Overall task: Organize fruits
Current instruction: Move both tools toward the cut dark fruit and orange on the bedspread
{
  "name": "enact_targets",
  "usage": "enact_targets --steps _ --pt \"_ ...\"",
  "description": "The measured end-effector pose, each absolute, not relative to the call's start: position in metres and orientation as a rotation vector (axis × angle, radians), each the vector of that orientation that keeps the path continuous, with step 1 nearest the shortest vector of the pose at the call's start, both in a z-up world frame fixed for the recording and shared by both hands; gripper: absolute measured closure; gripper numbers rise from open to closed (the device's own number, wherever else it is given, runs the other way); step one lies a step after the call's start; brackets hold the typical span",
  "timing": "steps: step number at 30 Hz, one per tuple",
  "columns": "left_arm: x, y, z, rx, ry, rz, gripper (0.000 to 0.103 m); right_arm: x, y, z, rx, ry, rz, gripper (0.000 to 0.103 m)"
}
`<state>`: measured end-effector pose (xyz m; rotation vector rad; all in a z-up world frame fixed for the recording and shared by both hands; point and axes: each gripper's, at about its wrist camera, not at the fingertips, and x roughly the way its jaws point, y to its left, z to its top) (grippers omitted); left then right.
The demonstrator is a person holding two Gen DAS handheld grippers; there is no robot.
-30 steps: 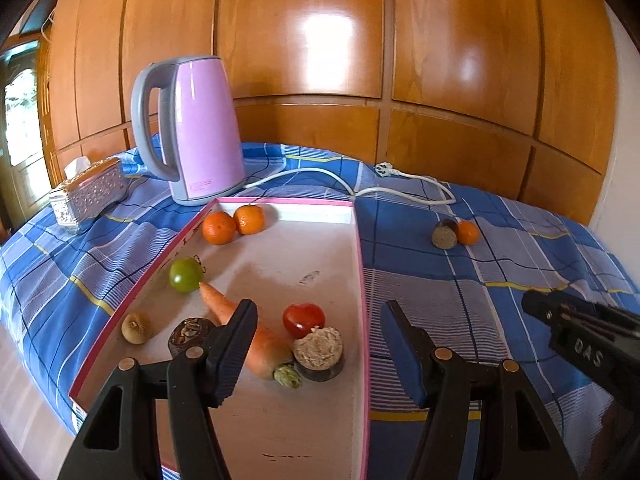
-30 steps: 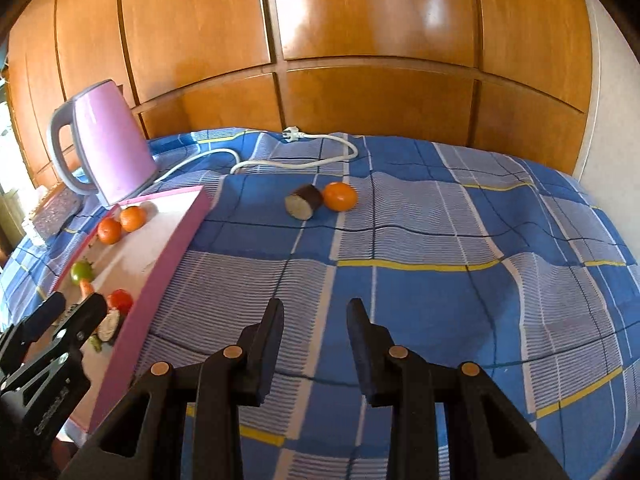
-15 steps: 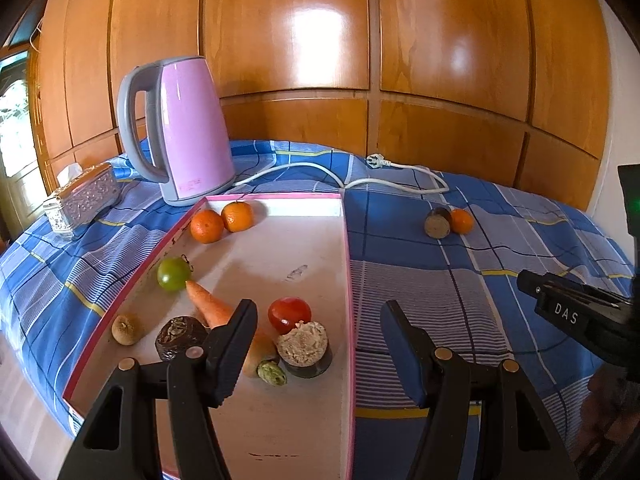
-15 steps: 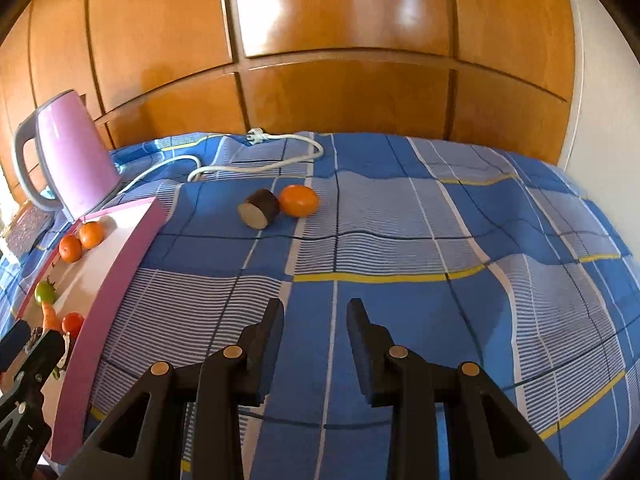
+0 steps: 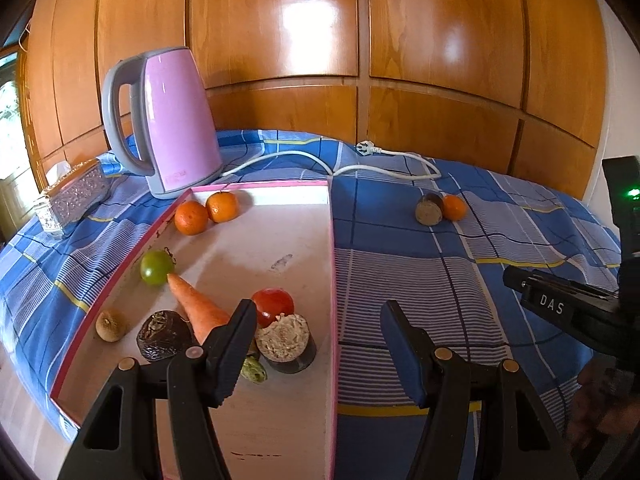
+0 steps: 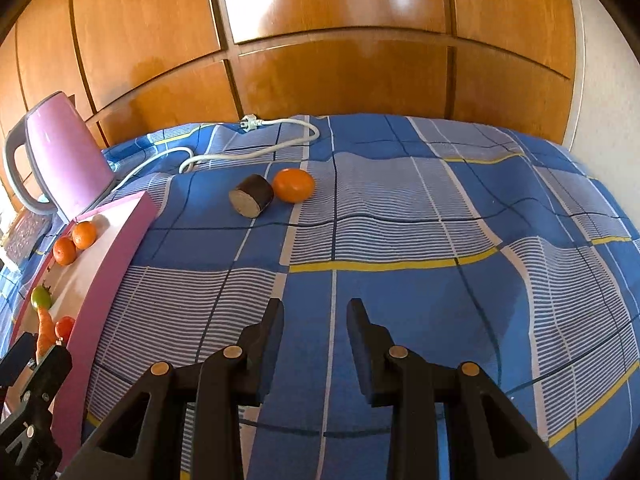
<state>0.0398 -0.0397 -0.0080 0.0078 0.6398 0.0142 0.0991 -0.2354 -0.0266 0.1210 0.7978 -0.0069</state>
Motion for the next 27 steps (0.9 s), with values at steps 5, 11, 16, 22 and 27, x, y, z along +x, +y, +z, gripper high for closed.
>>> enact_targets --steps 5,11,16,22,27 --pt "0.039 -0.041 -0.009 0.012 0.641 -0.003 0.039 0.103 -0.238 -0.029 0.138 0.808 -0.012 0.07" --pt "0.036 -0.045 -0.005 0.006 0.624 -0.049 0.044 0.106 -0.242 -0.028 0.158 0.796 -0.017 0.07" --pt "0.044 -0.05 -0.003 -0.013 0.642 -0.088 0.054 0.113 -0.248 -0.029 0.212 0.798 -0.015 0.07" --pt "0.062 -0.062 -0.005 -0.057 0.689 -0.121 0.061 0.118 -0.254 -0.028 0.274 0.8 0.012 0.07" --pt "0.083 -0.076 0.0 -0.065 0.699 -0.141 0.062 0.127 -0.263 -0.026 0.357 0.81 0.043 0.07"
